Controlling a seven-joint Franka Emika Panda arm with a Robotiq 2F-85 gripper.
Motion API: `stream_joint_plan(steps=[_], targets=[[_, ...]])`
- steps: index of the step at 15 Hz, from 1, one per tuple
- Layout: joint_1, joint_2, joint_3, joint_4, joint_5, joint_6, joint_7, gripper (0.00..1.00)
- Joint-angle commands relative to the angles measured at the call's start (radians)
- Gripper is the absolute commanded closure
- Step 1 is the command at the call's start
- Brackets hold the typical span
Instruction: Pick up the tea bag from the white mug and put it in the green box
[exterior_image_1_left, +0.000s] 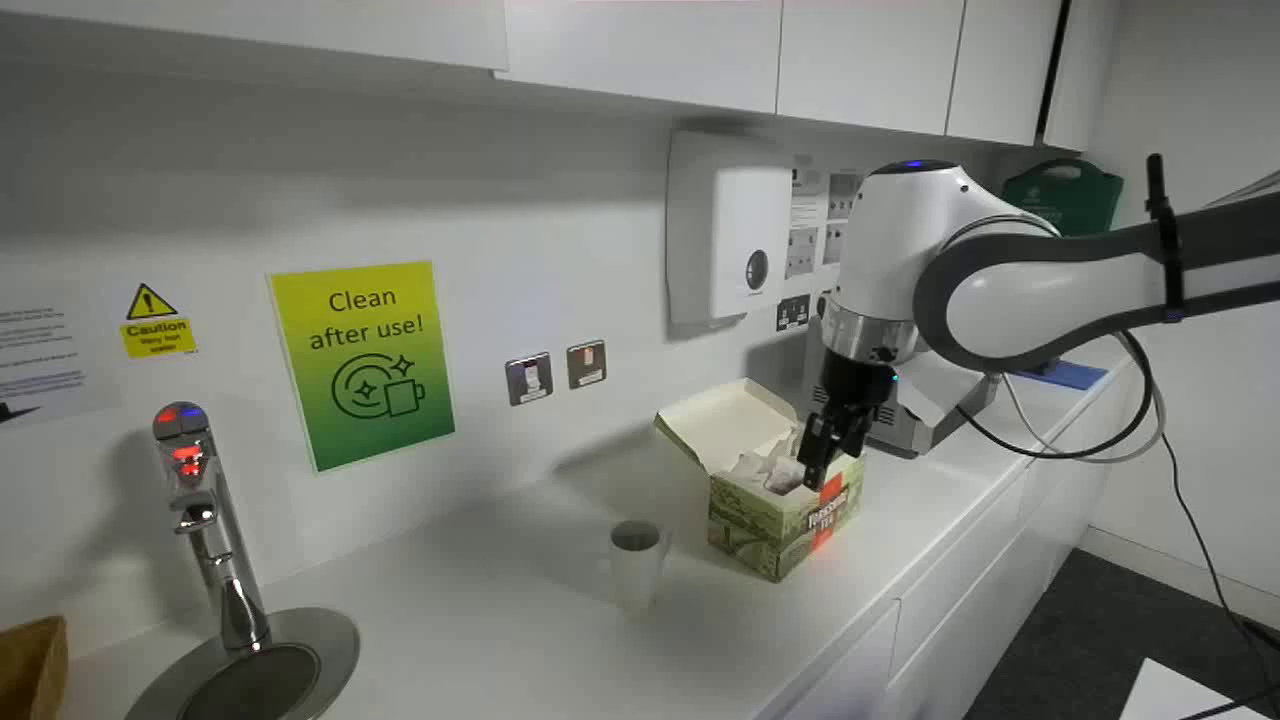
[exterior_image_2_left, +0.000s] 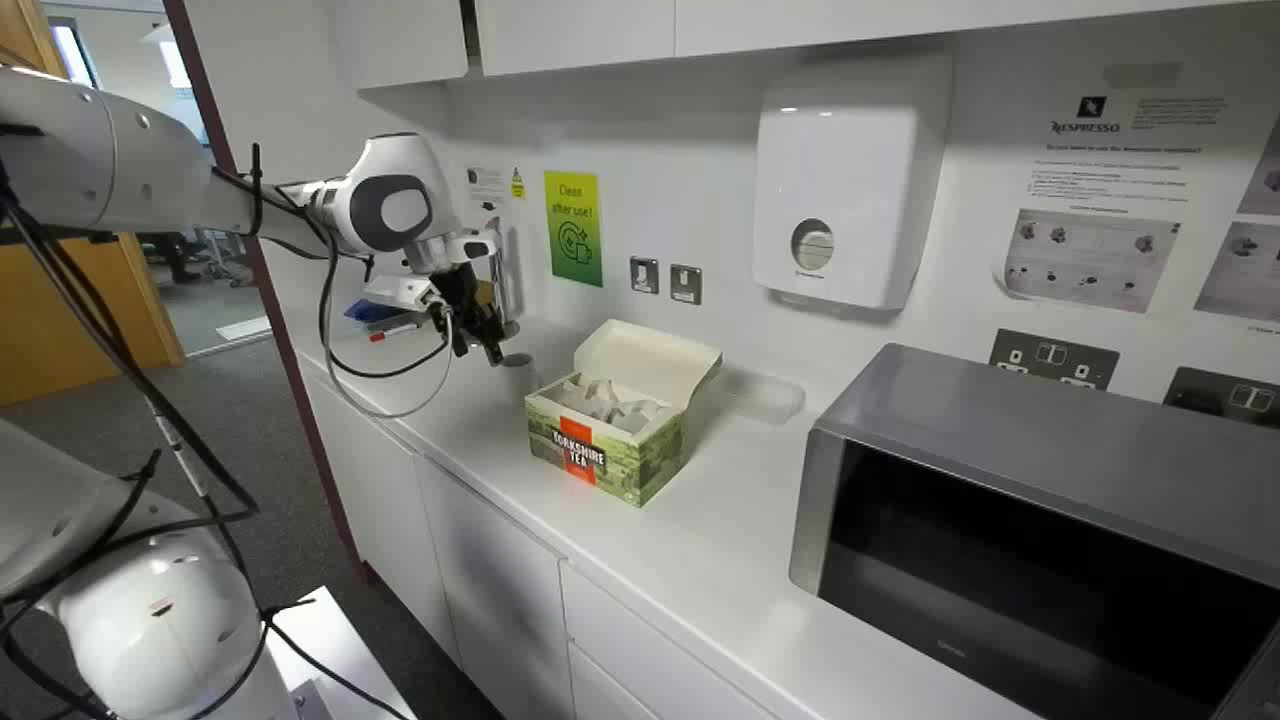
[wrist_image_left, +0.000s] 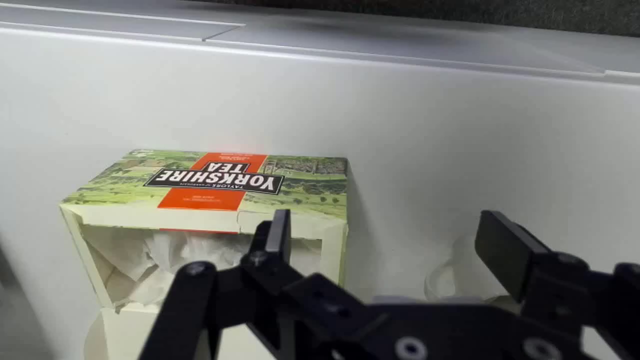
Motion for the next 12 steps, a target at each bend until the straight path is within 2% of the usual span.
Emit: stream_joint_plan(steps=[1,8,12], targets=[[0.021,0.003,-0.017,0.003,-0.01,-0.003,0.008,0.0],[0.017,0.011,-0.017,0.006,-0.004,0.006,0.025,0.0],[-0.013,0.09,0.036,0.043,-0.026,0.117,0.248,0.0]])
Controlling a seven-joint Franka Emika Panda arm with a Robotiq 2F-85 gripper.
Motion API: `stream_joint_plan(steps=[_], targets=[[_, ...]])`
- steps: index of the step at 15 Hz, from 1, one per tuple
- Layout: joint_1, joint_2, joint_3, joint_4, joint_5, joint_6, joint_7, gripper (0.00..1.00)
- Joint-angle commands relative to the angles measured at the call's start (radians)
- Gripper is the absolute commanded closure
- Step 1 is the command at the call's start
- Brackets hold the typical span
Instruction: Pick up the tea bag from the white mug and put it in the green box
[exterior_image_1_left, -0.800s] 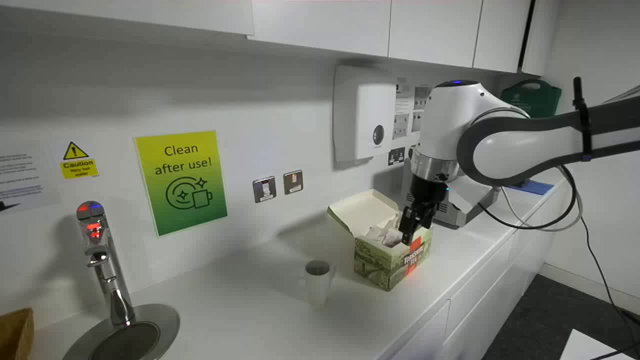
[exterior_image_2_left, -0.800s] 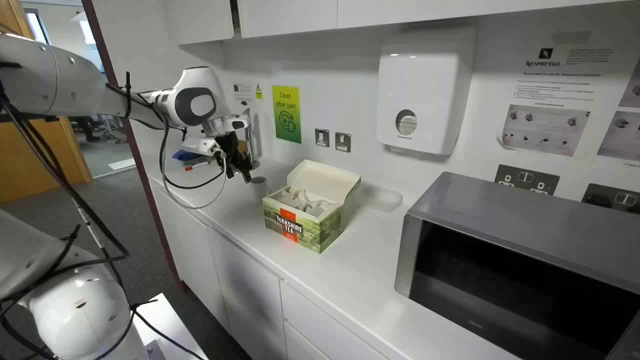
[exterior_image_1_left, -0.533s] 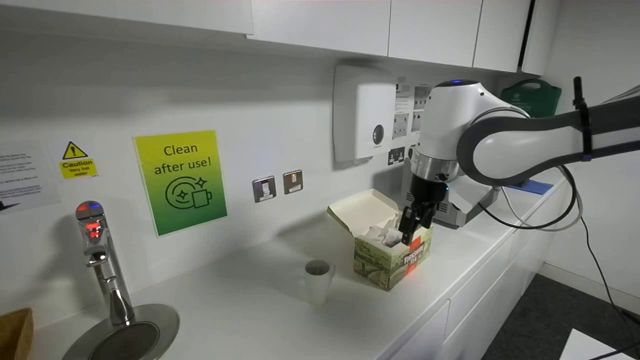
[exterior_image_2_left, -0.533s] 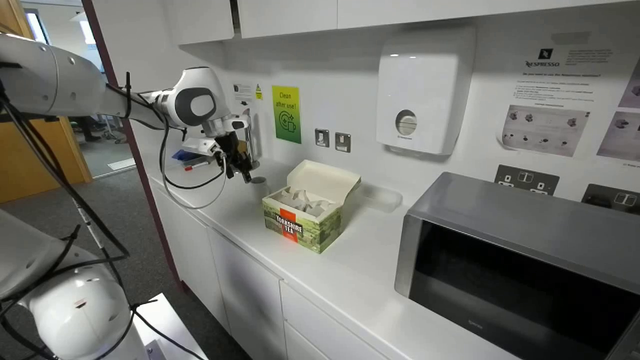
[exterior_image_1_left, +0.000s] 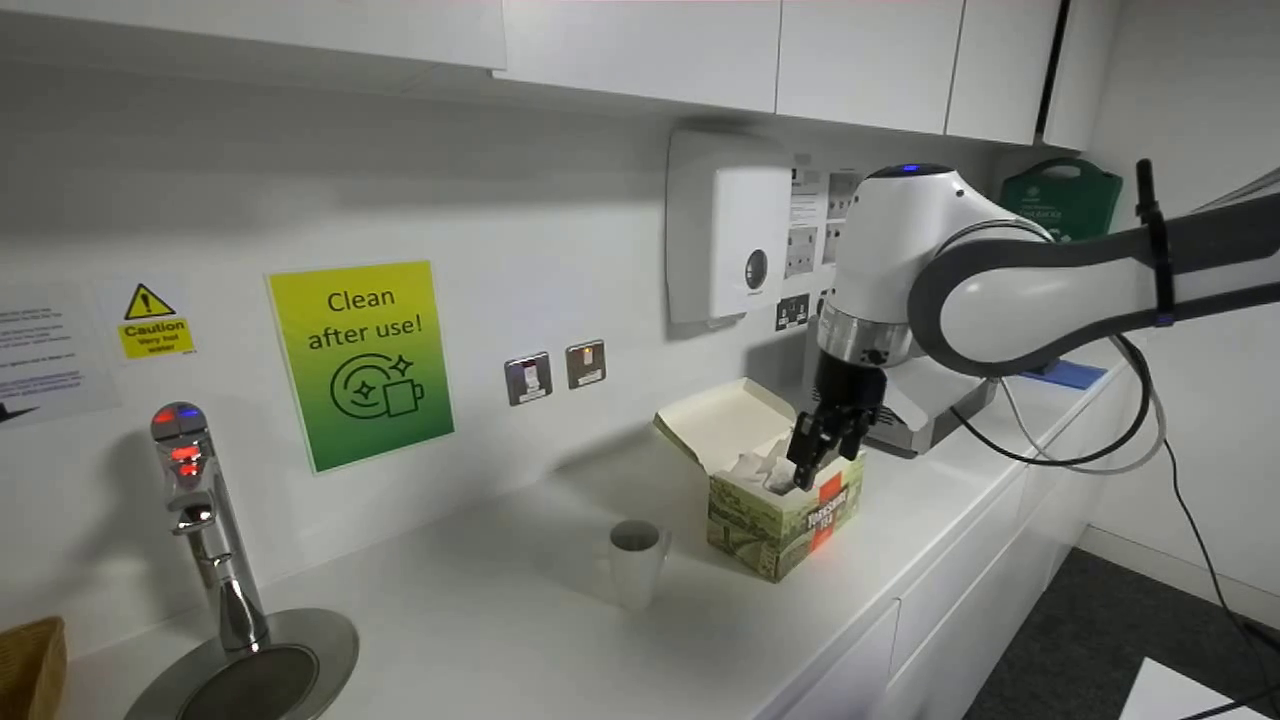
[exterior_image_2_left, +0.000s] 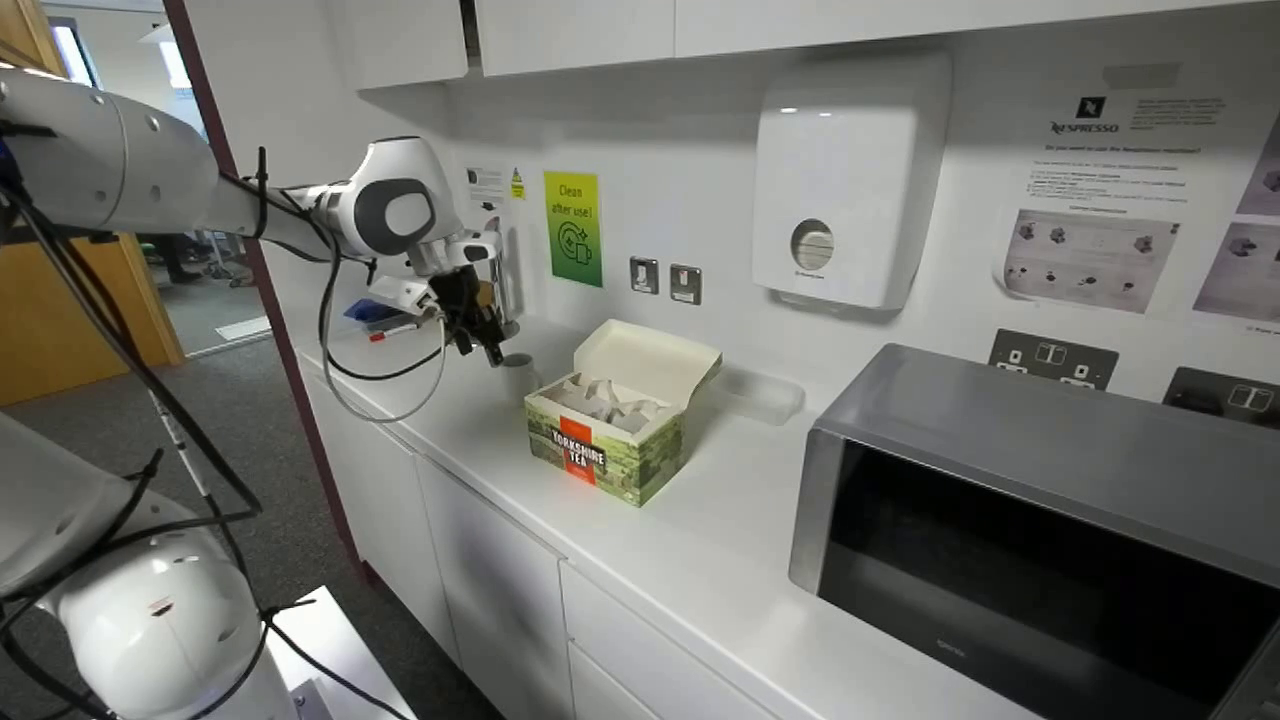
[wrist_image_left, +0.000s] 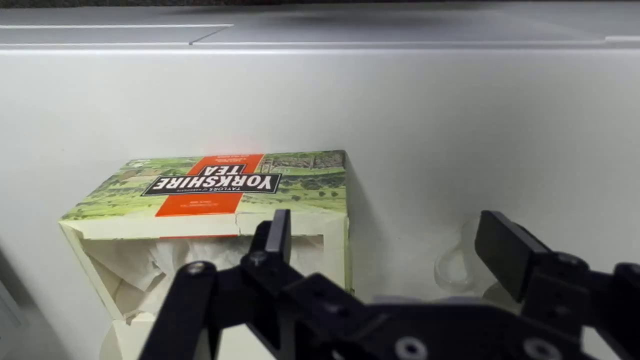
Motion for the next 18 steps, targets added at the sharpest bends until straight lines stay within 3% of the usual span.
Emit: stream_joint_plan(steps=[1,4,6,12,13,18], targets=[[-0.024,0.106,0.054,0.057,-0.045,0.133,0.23,0.0],[-0.031,0.192,0.1,0.102,-0.145,0.222,0.421,0.0],[-0.002,0.246,0.098,0.139,-0.183,0.209,0.463,0.0],[0.089,0.305,0.055,0.231,-0.138,0.145,0.212,0.0],[0.085,0.305,0.056,0.181,-0.161,0.199,0.303,0.0],[0.091,0.312,0.051,0.182,-0.16,0.195,0.295,0.0]])
